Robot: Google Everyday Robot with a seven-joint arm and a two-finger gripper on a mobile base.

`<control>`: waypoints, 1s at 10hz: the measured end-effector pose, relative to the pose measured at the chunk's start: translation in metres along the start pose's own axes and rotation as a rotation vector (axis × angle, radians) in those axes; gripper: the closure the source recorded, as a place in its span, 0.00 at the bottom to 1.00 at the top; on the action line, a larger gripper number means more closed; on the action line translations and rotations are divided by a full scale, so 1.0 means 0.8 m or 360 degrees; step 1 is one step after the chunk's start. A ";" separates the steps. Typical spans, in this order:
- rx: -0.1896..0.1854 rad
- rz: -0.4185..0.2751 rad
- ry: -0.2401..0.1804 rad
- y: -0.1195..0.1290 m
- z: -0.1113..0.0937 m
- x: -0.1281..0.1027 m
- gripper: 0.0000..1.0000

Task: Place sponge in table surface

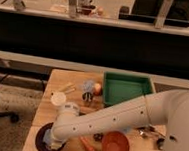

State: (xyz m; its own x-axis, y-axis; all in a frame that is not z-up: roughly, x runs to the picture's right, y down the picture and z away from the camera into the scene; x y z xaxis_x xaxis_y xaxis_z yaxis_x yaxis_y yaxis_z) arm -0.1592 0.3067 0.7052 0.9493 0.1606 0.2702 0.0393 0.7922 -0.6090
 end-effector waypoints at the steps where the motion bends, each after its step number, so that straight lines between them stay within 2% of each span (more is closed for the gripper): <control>1: -0.0007 0.0005 0.0009 0.002 0.003 0.001 0.41; 4: -0.0032 0.0008 0.0048 0.004 0.015 0.002 0.42; 5: -0.0034 0.0006 0.0053 0.004 0.016 0.001 0.47; 9: -0.0033 -0.0009 0.0038 0.003 0.011 -0.005 0.90; 10: -0.0031 -0.0013 0.0031 0.003 0.008 -0.006 0.97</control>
